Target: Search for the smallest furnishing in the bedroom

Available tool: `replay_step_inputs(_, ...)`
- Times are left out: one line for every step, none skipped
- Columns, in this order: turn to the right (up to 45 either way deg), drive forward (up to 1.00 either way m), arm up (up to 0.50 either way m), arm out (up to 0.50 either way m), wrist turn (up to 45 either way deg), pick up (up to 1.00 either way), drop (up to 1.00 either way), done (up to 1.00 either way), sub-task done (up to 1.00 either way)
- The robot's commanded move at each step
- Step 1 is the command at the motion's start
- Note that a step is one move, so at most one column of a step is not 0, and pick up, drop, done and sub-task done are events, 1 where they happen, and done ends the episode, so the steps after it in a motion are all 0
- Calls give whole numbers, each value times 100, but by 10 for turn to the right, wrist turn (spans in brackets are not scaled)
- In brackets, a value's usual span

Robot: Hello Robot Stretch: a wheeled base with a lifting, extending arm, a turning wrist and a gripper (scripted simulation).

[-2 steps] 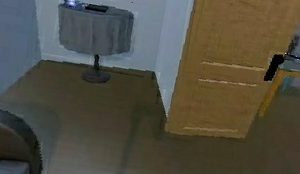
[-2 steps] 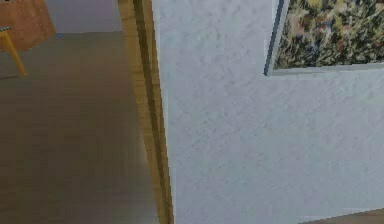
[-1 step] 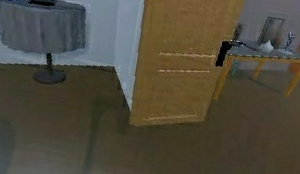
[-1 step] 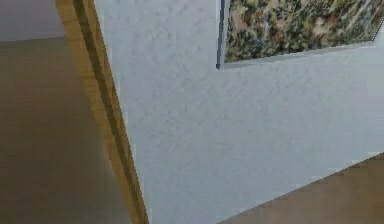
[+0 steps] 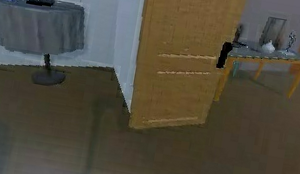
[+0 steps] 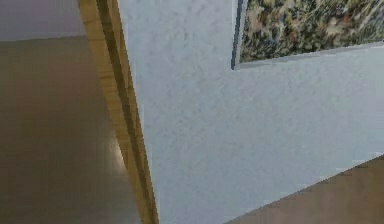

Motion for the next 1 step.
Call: replay_step_inputs(360,0,0,0,0,0,0,0,0)
